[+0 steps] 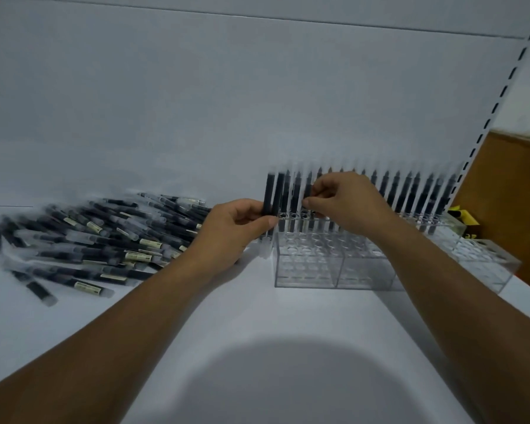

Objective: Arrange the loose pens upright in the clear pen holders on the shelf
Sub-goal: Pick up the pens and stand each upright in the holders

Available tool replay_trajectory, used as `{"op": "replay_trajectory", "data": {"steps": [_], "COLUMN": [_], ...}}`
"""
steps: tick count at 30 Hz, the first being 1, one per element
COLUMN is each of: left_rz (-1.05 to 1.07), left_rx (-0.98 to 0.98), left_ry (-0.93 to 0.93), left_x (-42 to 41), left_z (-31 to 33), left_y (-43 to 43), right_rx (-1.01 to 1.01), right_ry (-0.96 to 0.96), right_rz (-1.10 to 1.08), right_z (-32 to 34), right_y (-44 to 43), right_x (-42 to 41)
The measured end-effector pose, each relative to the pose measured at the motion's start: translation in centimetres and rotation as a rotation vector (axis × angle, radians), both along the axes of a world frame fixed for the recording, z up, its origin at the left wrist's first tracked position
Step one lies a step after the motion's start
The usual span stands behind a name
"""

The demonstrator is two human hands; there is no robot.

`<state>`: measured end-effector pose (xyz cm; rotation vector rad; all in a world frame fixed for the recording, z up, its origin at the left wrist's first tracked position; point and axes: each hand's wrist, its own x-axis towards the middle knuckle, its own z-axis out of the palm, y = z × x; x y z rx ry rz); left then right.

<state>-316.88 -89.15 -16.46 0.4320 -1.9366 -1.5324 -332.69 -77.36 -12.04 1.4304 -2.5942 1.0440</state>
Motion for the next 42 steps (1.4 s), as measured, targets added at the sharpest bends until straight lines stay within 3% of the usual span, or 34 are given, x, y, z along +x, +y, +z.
{"op": "replay_trajectory", "data": {"steps": [3, 6, 10, 16, 27, 30, 34, 37, 42], "left_rz": [0.024, 0.068, 0.091, 0.061, -0.078, -0.042, 0.02, 0.033, 0.044], "left_rx": [0.016, 0.04, 0.053, 0.122, 0.127, 0.136, 0.158, 0.166, 0.144], "left_ry": [0.014, 0.074, 0.138, 0.166, 0.084, 0.098, 0.162, 0.196, 0.197], "left_x": [0.1, 0.3, 0.6, 1.2, 1.2, 1.1, 1.3, 1.2, 1.2], "left_z": [0.0, 0.6, 1.4, 2.0, 2.3, 2.3, 2.2, 2.3, 2.3], "left_y": [0.0, 0.3, 0.8, 1.2, 2.4, 2.3, 1.9, 2.0, 2.1], "right_rx": [-0.022, -0.212, -0.391, -0.374, -0.321, -0.347, -0.525, -0.523, -0.369], "right_ry": [0.043, 0.114, 0.339, 0.583, 0.709, 0.611, 0.125, -0.132, -0.096], "right_rz": [-0.023, -0.027, 0.144, 0.344, 0.392, 0.338, 0.069, -0.024, -0.045], "right_z": [0.2, 0.5, 0.6, -0.1, -0.2, 0.1, 0.5, 0.4, -0.1], "right_y": [0.8, 1.6, 1.3, 0.3, 0.7, 1.3, 2.2, 2.4, 2.0], "right_x": [-0.1, 0.4, 2.4, 2.9, 1.3, 0.6, -0.6, -1.1, -1.1]}}
